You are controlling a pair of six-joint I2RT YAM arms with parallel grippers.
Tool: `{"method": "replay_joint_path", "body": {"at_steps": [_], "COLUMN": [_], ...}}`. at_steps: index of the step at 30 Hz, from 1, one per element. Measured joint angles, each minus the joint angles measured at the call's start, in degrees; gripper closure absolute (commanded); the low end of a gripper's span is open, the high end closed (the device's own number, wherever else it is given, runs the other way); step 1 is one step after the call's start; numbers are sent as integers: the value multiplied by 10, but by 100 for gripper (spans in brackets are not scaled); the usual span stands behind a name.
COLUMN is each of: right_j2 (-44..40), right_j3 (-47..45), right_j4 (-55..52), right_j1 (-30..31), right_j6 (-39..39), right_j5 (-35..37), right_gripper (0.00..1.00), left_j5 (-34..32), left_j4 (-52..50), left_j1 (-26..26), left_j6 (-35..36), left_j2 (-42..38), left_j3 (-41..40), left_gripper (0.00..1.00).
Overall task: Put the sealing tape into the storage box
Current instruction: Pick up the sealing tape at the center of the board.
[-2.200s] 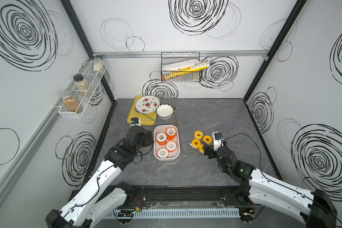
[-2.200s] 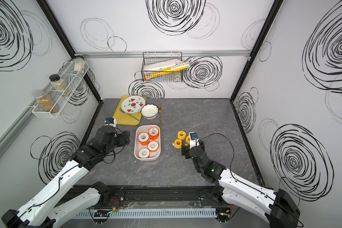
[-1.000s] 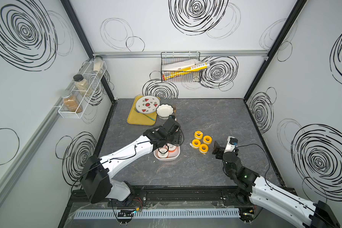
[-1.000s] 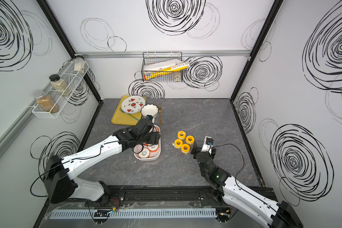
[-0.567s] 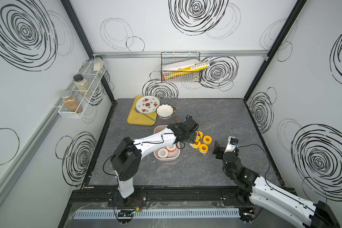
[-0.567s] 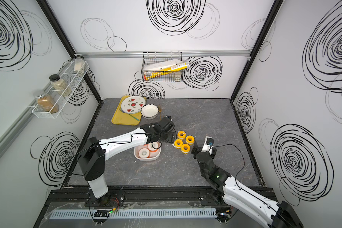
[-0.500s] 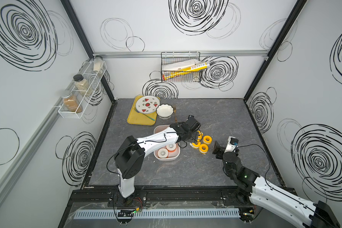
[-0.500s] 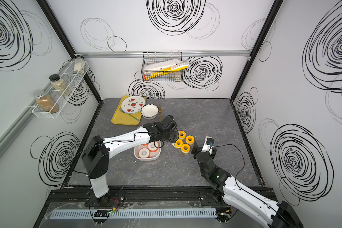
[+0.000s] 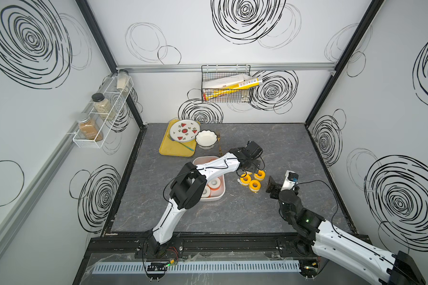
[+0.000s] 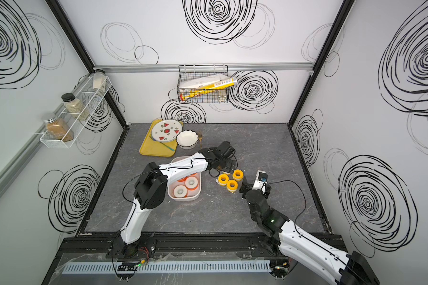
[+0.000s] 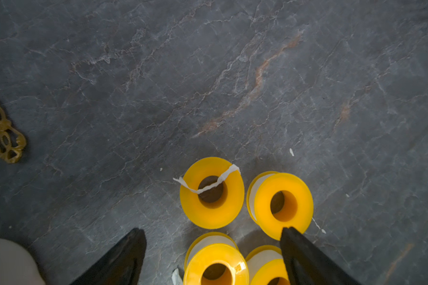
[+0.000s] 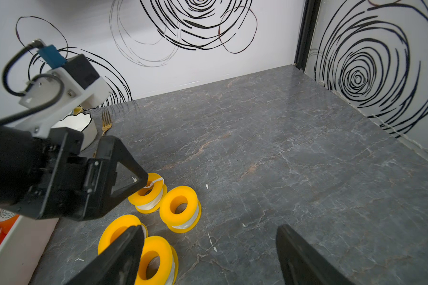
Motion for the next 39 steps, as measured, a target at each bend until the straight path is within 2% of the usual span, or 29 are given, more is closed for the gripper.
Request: {"method": "replay_joint_path", "body": {"at_steps": [8,19,30,39], "right_j2": [3,7,12,22], "right_j3": [0,0,0,0], "right_j4": [0,0,0,1], "right_j1": [0,0,0,0], "right_j6": [0,0,0,0], "right_j5": [0,0,0,0], "right_gripper": [11,11,11,11], "left_j5": [10,17,9,-3], "left_j4": [-10,-18,-20,-27], "left_j1": [10,11,11,12], "left_j6": [2,4,6,7], "left_j2": [46,68,92,104], "left_j3": [33,46,54,79], "left_gripper": [6,7,18,19]}}
